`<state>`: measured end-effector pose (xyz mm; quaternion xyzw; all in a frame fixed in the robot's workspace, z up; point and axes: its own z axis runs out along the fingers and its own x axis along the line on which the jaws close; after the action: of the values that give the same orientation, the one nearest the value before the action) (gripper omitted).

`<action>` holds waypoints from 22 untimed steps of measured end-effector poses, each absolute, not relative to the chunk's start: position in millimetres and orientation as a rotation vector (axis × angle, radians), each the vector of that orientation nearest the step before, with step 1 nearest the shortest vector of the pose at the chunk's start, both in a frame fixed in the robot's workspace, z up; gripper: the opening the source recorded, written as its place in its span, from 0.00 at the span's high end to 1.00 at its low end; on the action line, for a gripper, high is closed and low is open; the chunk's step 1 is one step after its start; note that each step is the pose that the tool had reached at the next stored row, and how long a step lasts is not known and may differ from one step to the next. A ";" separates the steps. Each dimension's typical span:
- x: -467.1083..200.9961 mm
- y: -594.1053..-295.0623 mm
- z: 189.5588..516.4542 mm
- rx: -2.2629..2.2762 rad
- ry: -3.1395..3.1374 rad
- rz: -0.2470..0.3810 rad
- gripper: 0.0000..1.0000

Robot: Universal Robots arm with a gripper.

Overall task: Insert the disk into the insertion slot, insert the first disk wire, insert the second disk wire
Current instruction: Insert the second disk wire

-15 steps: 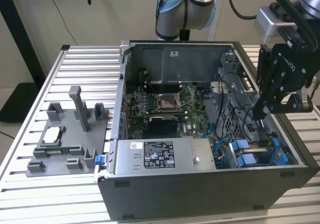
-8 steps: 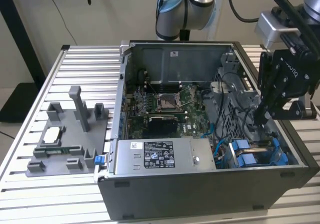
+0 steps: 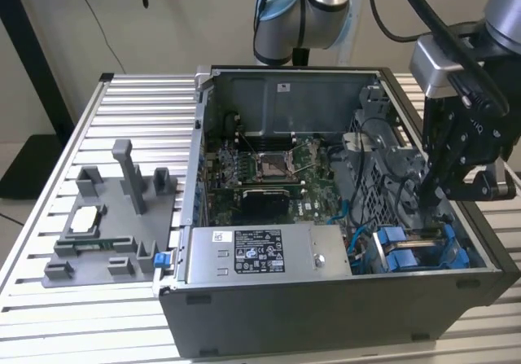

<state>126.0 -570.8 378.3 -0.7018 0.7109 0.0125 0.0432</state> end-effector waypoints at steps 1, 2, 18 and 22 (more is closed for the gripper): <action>125.7 -570.8 376.4 -2.145 2.173 0.036 1.00; 125.5 -570.9 374.5 -2.144 2.172 0.033 1.00; 122.7 -570.9 351.5 -2.121 2.152 -0.029 1.00; 122.0 -570.9 349.2 -2.122 2.153 -0.037 1.00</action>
<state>122.0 -570.9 349.2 -0.7007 0.7109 -0.0123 0.0590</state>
